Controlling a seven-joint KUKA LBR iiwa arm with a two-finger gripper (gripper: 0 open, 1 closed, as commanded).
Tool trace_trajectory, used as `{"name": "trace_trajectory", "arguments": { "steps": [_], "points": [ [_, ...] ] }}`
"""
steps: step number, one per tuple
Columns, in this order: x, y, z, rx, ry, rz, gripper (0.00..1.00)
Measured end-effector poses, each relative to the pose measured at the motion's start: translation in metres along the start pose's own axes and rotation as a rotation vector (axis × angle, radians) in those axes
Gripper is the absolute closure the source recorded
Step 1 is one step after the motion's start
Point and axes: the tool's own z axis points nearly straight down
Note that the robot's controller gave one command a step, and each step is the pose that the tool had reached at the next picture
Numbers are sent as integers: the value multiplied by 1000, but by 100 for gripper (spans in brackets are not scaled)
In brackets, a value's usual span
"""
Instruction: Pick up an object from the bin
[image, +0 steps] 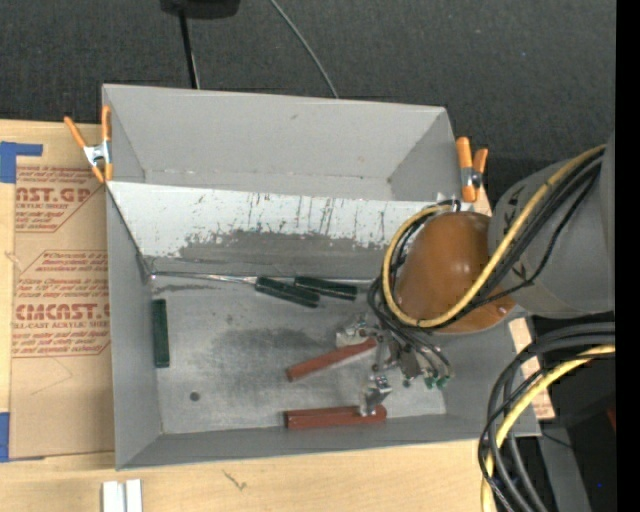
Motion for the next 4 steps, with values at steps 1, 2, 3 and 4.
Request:
{"name": "trace_trajectory", "arguments": {
  "steps": [1,2,3,4],
  "points": [
    [6,32,-3,-5,30,52,0],
    [-47,-15,23,-3,27,248,0],
    [-2,43,21,-1,8,-83,100],
    [-2,43,21,-1,8,-83,100]
  ]
}}
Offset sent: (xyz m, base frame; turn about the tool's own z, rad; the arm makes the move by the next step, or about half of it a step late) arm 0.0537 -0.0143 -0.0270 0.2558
